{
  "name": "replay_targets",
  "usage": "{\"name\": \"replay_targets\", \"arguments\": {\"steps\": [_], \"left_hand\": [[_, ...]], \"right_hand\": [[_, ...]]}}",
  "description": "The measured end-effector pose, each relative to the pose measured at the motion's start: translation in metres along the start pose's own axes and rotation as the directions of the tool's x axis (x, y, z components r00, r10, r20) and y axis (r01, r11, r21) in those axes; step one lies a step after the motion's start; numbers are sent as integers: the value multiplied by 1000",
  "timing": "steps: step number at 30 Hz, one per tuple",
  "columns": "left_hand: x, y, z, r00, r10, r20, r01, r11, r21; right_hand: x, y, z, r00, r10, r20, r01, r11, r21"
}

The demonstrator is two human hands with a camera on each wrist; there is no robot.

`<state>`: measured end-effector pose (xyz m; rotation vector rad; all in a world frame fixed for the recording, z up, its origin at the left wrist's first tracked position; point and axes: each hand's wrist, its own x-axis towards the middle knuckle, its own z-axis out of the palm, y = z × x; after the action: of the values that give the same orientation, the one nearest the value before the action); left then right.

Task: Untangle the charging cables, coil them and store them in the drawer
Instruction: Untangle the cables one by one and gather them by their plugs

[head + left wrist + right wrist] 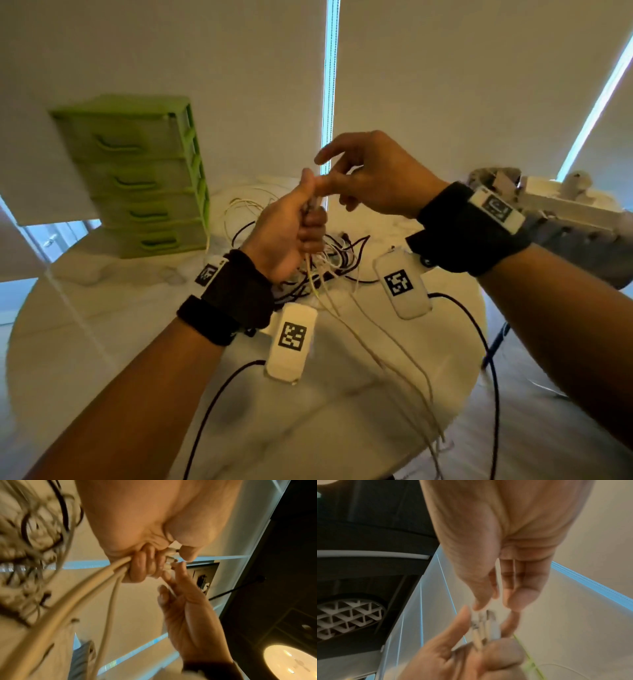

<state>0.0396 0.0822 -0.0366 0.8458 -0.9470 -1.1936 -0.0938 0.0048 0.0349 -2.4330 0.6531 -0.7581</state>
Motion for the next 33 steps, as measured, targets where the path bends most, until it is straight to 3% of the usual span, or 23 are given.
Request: {"name": "replay_targets", "arguments": {"steps": [2, 4, 7, 9, 11, 14, 17, 19, 23, 24, 27, 30, 33], "left_hand": [[-1, 12, -28, 993, 44, -110, -46, 999, -20], [-4, 22, -54, 975, 91, -204, -103, 993, -50], [-9, 25, -80, 970, 107, -220, -135, 984, -120], [-13, 20, -91, 977, 88, -195, -124, 976, -181], [-16, 13, -102, 980, 68, -184, -115, 959, -257], [-19, 7, -111, 983, 54, -175, -108, 943, -315], [-22, 8, -112, 986, 55, -160, -101, 949, -299], [-23, 8, -113, 986, 51, -159, -95, 953, -287], [-24, 5, -121, 979, 15, -203, -81, 944, -321], [-23, 4, -122, 977, 10, -214, -80, 944, -319], [-20, -1, -121, 973, 0, -230, -70, 953, -296], [-17, -7, -110, 975, -23, -220, -31, 971, -236], [-18, -11, -101, 968, -50, -246, -1, 979, -203]], "right_hand": [[13, 10, 13, 999, 50, -22, -50, 999, -14], [19, 22, 30, 977, 123, 172, -92, 980, -175], [15, 36, 65, 803, 253, 539, 25, 890, -455], [20, 44, 80, 735, 291, 613, 80, 860, -504], [35, 52, 81, 758, 294, 582, 103, 828, -551], [57, 65, 68, 889, 242, 388, 72, 764, -641], [67, 82, 65, 967, 167, 194, -19, 801, -598], [68, 91, 65, 963, 193, 187, -50, 811, -582], [64, 83, 38, 841, 351, 412, -81, 834, -545], [63, 75, 30, 849, 347, 398, -76, 826, -558], [57, 40, 24, 945, 149, 292, 17, 867, -498], [44, -5, 55, 932, -96, 350, 183, 957, -225], [42, -24, 95, 929, -203, 309, 271, 942, -195]]}}
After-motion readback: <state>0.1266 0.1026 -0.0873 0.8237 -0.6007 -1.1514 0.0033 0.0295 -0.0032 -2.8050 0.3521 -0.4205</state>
